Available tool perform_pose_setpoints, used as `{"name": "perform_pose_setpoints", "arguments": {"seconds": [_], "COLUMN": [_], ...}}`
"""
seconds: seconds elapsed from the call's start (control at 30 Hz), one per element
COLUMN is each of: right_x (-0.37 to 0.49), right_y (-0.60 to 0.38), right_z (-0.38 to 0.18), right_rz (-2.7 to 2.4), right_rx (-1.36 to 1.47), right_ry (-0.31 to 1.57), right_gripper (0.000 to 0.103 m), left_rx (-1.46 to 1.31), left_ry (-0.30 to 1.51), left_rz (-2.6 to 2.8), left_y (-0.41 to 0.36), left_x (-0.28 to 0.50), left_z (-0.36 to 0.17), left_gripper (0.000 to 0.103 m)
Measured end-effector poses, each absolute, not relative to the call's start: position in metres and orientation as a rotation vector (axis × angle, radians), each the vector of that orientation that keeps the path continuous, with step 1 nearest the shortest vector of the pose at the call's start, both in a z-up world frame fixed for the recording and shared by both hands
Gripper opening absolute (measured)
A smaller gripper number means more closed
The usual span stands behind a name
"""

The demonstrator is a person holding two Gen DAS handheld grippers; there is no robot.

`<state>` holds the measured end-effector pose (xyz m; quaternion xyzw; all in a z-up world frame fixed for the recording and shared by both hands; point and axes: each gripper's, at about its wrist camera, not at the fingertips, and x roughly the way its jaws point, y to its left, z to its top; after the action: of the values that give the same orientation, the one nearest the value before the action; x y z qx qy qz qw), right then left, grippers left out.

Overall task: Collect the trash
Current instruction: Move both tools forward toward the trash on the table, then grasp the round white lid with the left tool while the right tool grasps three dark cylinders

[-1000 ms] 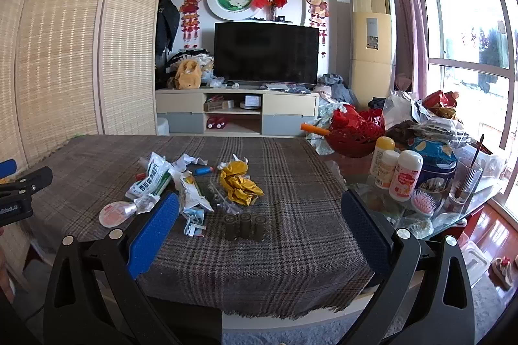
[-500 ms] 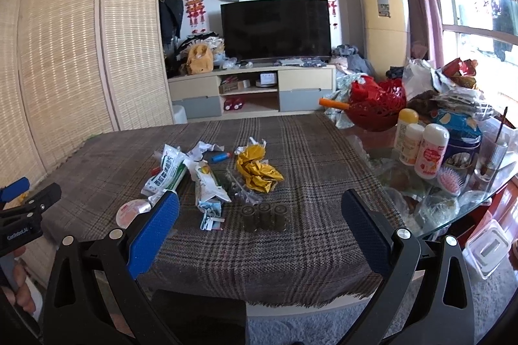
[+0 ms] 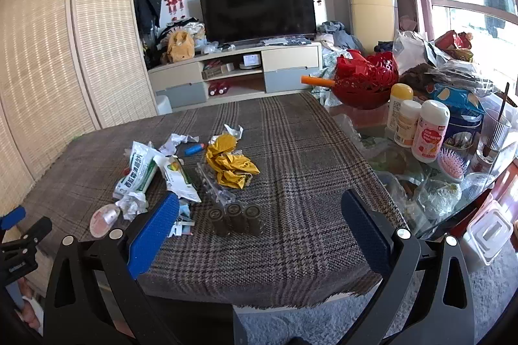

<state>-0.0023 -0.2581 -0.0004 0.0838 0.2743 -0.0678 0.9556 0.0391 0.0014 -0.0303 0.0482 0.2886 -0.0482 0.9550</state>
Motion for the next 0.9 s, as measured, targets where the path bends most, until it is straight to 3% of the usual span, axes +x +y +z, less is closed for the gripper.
{"name": "perform_pose_setpoints", "arguments": {"seconds": [0.23,0.5,0.57,0.67,0.83,0.9], "right_x": [0.017,0.031,0.034,0.04,0.053,0.054], "right_y": [-0.264,-0.261,-0.26,-0.254,-0.249,-0.249], "right_z": [-0.02,-0.041,-0.042,-0.048,-0.062,-0.065], "right_rz": [-0.113,-0.083,-0.08,-0.068,-0.054,-0.038], "right_rx": [0.161,0.127,0.116,0.089,0.078,0.097], "right_ry": [0.603,0.649,0.651,0.662,0.699,0.703], "right_gripper": [0.098,0.077,0.075,0.075,0.076,0.086], "left_rx": [0.104,0.152,0.164,0.166,0.171,0.176], "left_ry": [0.669,0.675,0.679,0.701,0.718,0.726], "left_rz": [-0.149,-0.193,-0.213,-0.233,-0.239,-0.241], "left_y": [-0.015,-0.04,-0.047,-0.055,-0.061,-0.063], "left_x": [0.064,0.084,0.086,0.093,0.105,0.11], "left_z": [-0.061,-0.073,-0.076,-0.08,-0.086,-0.089], "left_gripper": [0.095,0.09,0.084,0.074,0.072,0.07]}}
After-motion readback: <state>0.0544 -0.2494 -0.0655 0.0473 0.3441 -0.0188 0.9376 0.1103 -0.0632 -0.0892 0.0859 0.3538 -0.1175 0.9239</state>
